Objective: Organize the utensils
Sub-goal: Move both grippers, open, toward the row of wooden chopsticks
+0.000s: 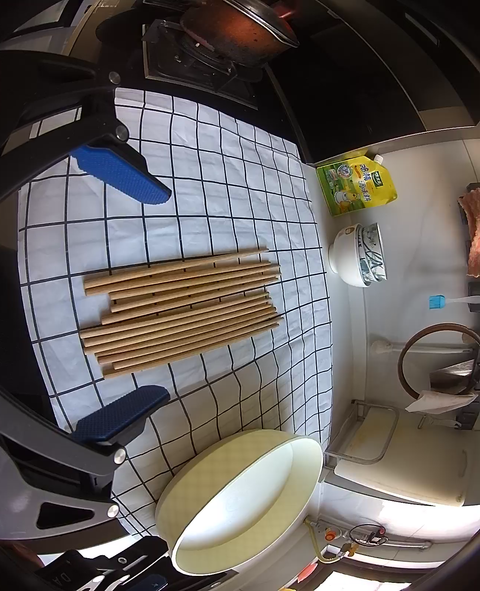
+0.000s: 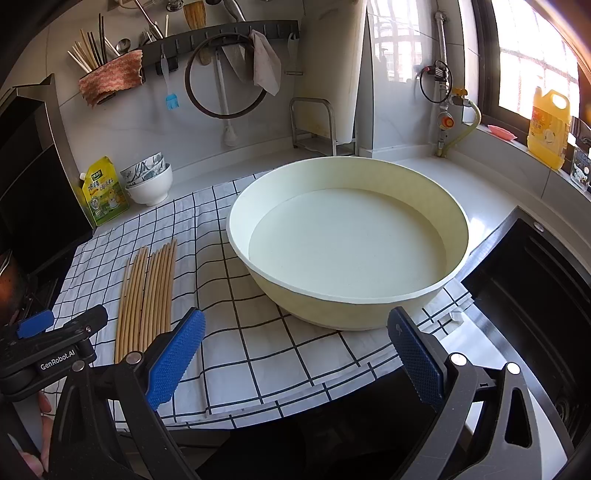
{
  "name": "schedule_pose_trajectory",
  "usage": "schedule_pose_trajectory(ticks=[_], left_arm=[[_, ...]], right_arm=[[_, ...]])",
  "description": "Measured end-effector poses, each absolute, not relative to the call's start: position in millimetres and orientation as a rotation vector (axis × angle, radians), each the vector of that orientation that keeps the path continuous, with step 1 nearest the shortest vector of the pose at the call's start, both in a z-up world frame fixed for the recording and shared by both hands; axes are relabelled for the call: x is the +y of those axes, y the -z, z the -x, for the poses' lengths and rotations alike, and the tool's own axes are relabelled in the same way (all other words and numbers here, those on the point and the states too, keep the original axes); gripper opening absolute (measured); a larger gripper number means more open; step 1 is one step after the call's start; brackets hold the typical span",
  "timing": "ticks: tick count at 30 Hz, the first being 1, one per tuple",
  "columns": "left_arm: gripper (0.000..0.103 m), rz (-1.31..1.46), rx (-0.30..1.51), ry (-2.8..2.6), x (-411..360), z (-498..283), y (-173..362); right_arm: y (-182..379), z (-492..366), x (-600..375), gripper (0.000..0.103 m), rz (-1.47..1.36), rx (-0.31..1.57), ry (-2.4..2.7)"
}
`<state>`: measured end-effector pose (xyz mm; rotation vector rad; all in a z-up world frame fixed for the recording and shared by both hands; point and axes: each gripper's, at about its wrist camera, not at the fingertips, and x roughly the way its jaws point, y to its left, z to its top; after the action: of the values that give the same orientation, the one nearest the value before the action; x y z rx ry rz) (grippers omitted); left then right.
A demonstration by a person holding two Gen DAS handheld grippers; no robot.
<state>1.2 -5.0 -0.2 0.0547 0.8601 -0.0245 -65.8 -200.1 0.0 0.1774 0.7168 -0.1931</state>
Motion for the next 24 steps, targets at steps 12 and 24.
schedule_pose_trajectory(ticks=[12,24], left_arm=[[0.097,-0.052,0.863,0.025,-2,-3,2],[0.097,-0.054,0.860,-0.041,42,-17,7]], right_arm=[[2,64,-201,0.094,-0.179,0.717,0.194],[5,45,-168,0.094,-0.151,0.763,0.008]])
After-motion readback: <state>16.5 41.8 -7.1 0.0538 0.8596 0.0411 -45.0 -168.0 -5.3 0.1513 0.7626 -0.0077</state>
